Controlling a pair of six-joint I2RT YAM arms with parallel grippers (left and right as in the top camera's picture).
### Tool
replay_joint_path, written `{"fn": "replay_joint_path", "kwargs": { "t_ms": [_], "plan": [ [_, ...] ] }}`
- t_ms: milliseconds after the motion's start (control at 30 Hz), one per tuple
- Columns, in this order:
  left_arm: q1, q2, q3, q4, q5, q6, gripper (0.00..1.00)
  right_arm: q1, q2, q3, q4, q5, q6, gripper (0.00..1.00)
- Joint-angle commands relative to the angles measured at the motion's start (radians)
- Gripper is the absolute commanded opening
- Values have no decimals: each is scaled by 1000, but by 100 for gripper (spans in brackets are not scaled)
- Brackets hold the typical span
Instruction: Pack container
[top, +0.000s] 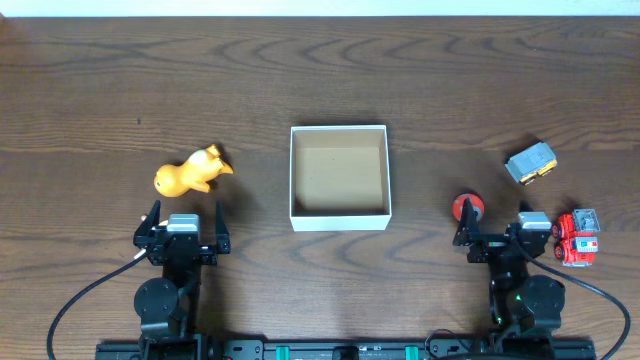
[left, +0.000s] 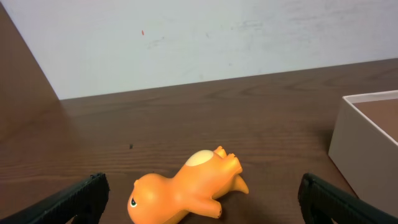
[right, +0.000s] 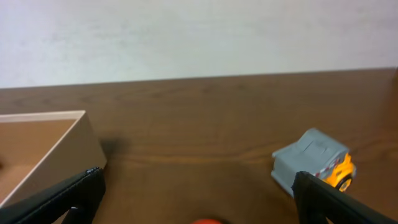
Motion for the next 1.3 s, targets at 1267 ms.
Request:
{"fn": "replay_joint_path", "kwargs": {
  "t_ms": [1267],
  "plan": [
    [4, 1040, 1154, -1206, 53, -299, 98, -240, 1454, 1399, -995, 171, 429, 99]
  ]
}}
